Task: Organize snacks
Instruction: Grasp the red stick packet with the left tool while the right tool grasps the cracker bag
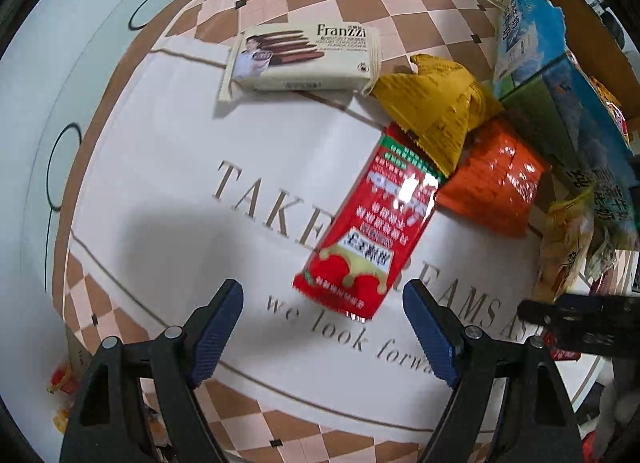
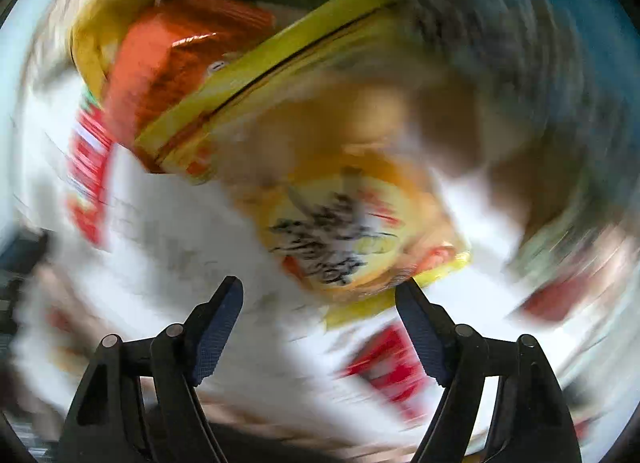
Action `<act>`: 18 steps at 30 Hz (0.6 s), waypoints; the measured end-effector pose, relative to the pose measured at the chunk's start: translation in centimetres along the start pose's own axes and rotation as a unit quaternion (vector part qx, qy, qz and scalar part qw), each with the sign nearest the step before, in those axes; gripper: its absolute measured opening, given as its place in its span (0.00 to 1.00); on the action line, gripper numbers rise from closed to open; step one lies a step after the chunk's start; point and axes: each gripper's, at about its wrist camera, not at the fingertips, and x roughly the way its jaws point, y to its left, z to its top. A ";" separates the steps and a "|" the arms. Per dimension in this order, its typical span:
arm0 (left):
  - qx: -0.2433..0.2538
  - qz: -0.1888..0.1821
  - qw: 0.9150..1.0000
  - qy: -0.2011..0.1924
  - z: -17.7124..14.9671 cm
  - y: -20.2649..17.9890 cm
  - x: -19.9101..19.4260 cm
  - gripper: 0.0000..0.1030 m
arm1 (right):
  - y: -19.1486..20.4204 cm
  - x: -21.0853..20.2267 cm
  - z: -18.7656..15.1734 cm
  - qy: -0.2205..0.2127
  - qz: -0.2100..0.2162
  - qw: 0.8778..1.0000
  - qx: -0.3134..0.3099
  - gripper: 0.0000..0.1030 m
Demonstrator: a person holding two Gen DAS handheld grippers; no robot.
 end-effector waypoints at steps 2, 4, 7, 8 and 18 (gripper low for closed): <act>0.009 -0.001 1.000 0.001 0.5 -0.3 0.2 0.79 | -0.9 -0.5 -0.3 0.003 0.046 0.998 0.033 0.84; 0.020 -0.001 1.000 0.007 0.9 -0.7 0.5 0.79 | -1.3 -1.7 -0.3 -0.016 0.060 0.998 0.034 0.89; 0.043 0.004 0.999 0.013 1.4 -1.7 1.1 0.79 | -1.2 -3.1 0.0 -0.060 0.014 0.998 0.003 0.89; 0.048 0.005 0.999 0.016 1.5 -2.1 1.2 0.79 | -1.1 -3.2 0.2 -0.073 -0.009 0.997 -0.016 0.89; 0.083 0.018 0.995 0.042 1.9 -4.0 3.8 0.79 | -0.4 -1.3 2.0 -0.094 -0.107 0.987 -0.080 0.83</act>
